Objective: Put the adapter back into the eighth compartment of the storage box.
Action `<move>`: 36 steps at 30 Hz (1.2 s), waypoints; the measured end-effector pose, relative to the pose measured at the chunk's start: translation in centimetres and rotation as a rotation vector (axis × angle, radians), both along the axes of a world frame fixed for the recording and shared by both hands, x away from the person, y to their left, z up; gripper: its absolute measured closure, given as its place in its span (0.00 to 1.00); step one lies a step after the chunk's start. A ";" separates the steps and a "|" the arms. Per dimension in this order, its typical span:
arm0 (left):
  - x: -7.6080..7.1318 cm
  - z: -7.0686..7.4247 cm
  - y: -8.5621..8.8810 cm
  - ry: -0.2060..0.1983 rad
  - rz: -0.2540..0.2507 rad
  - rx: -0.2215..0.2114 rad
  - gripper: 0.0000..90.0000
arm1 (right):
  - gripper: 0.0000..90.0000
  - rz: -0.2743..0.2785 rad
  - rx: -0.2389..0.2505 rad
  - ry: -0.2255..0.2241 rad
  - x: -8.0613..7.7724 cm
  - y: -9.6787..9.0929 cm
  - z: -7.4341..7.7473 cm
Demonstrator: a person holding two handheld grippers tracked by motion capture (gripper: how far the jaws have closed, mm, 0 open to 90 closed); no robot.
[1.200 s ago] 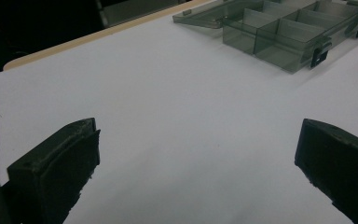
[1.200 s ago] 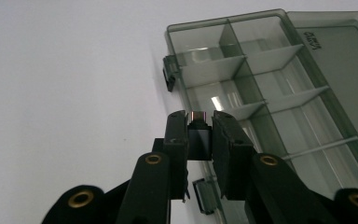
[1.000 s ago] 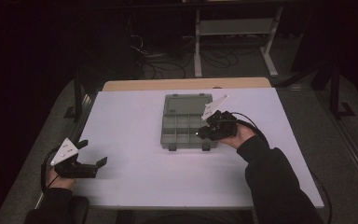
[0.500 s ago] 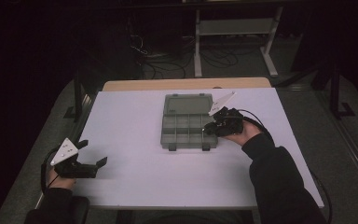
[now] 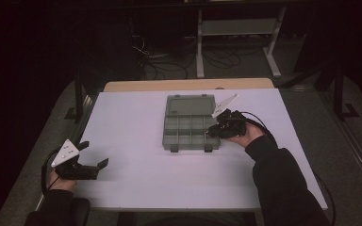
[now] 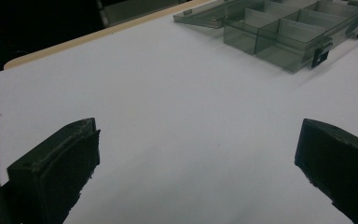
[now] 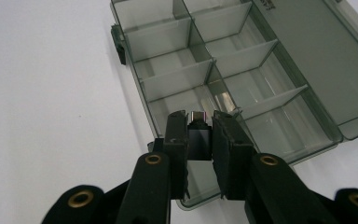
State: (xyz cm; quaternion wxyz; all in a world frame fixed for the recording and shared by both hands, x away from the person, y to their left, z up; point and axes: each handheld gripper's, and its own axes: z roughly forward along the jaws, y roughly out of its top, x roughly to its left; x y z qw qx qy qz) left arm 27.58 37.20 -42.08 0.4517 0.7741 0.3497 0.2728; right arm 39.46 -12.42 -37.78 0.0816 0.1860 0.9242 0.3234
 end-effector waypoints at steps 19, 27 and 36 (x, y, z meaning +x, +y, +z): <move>0.0 0.0 0.0 0.001 -0.002 0.003 0.00 | 0.84 -0.028 -0.021 0.020 1.3 -0.1 -1.6; 0.0 0.0 0.0 0.001 -0.003 0.003 0.00 | 0.84 -0.033 -0.028 0.022 1.7 -0.3 -2.0; 0.0 0.0 -0.1 0.002 -0.009 0.005 0.00 | 0.83 -0.042 -0.046 0.038 1.9 -0.5 -3.0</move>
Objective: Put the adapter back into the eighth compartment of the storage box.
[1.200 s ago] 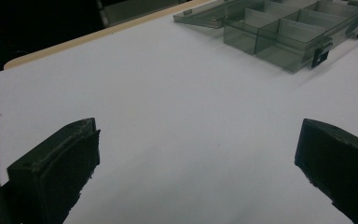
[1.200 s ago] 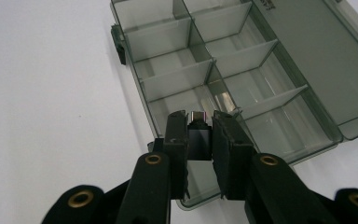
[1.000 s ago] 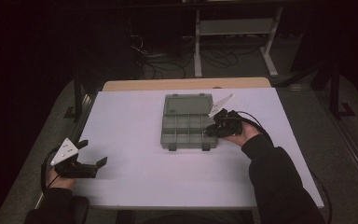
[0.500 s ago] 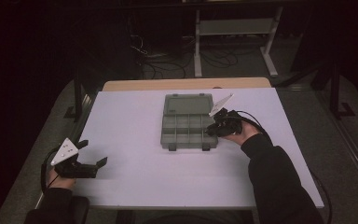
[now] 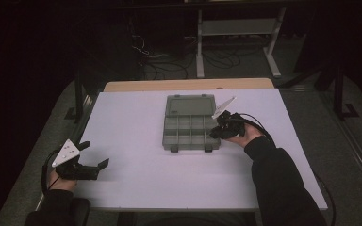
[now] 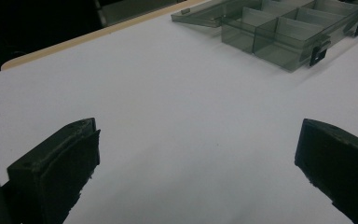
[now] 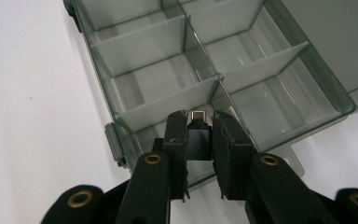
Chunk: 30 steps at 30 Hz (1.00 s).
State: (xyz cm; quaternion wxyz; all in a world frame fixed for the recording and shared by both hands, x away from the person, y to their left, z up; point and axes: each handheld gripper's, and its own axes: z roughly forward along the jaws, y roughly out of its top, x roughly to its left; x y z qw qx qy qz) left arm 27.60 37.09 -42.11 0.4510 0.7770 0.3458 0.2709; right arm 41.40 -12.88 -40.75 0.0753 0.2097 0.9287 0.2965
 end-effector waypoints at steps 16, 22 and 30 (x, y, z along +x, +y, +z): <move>0.0 0.0 0.0 0.000 0.000 0.000 0.00 | 0.62 -0.034 0.027 0.019 -0.1 -0.1 0.0; 0.0 0.0 0.0 0.000 0.001 -0.001 0.00 | 0.31 -0.075 0.066 0.001 -0.4 -0.3 0.8; 0.0 0.0 0.0 0.000 0.004 -0.003 0.00 | 0.12 -0.127 0.118 -0.019 -0.5 -0.7 1.7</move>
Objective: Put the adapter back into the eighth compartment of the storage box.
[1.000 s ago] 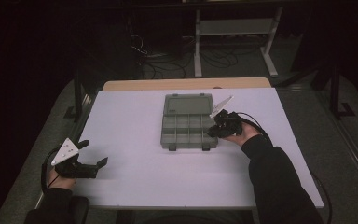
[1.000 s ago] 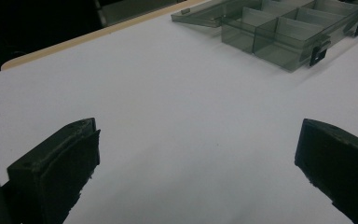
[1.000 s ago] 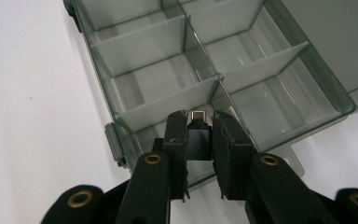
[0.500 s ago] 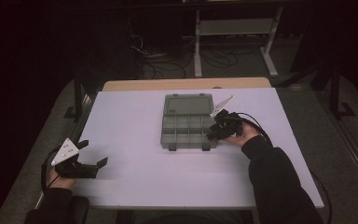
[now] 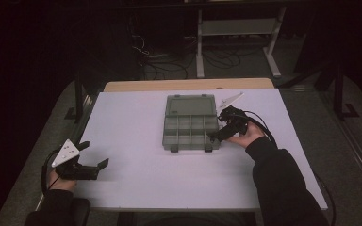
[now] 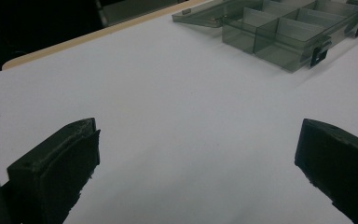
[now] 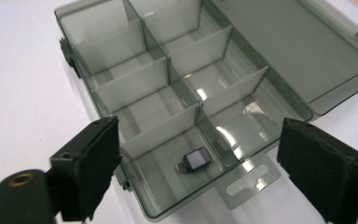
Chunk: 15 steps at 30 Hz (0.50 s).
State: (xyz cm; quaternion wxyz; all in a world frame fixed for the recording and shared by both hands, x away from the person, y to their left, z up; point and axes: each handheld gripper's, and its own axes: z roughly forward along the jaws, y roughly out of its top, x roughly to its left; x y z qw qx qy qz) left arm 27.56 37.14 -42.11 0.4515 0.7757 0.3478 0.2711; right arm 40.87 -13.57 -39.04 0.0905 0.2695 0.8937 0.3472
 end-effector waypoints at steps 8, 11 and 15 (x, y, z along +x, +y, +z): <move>0.0 0.0 0.0 -0.001 0.000 0.001 0.00 | 0.00 -0.015 -0.005 -0.018 -0.6 -0.1 0.6; 0.0 0.0 0.0 -0.001 0.001 0.001 0.00 | 0.00 -0.016 0.002 -0.026 -0.8 -0.2 0.8; 0.0 0.0 0.0 0.000 0.000 0.000 0.00 | 0.00 -0.017 0.016 -0.040 -1.2 -0.7 1.2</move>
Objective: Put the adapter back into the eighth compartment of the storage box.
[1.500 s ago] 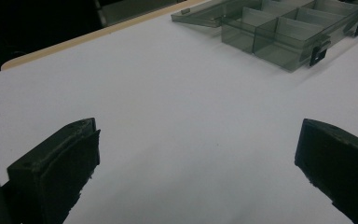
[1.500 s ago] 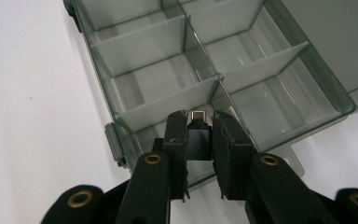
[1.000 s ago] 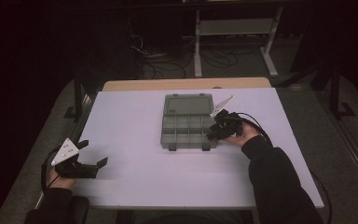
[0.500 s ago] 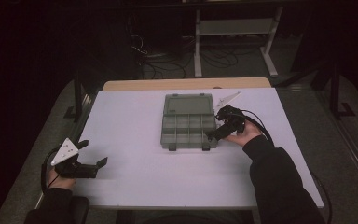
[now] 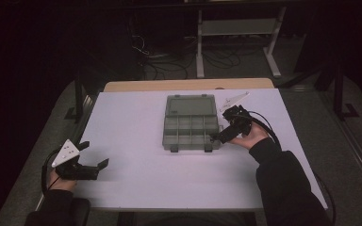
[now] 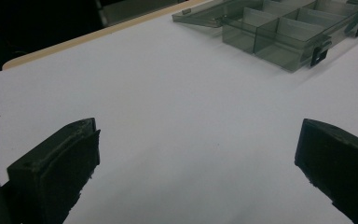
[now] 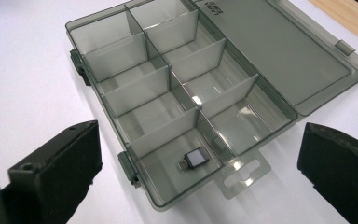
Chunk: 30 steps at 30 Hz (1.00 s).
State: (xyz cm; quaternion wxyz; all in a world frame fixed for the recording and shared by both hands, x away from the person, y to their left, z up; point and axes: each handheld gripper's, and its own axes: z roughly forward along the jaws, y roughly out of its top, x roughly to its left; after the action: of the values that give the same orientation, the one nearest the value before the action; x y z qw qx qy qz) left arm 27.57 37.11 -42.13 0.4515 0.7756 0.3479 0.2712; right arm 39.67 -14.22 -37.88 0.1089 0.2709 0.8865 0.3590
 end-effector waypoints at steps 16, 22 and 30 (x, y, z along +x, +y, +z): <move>0.0 0.0 0.0 0.000 0.002 0.002 0.00 | 0.00 -0.042 0.030 -0.016 -1.0 -2.5 0.5; 0.0 0.0 0.1 0.000 0.004 0.003 0.00 | 0.00 -0.046 0.033 -0.012 -1.5 -3.2 0.5; -0.1 0.0 0.1 -0.001 0.007 -0.001 0.00 | 0.00 -0.052 0.035 -0.029 -2.7 -4.2 0.3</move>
State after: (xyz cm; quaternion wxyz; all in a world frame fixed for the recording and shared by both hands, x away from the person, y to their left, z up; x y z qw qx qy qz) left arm 27.50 37.19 -42.09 0.4510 0.7740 0.3506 0.2732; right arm 37.00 -18.47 -37.56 0.1262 0.2904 0.8712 0.3751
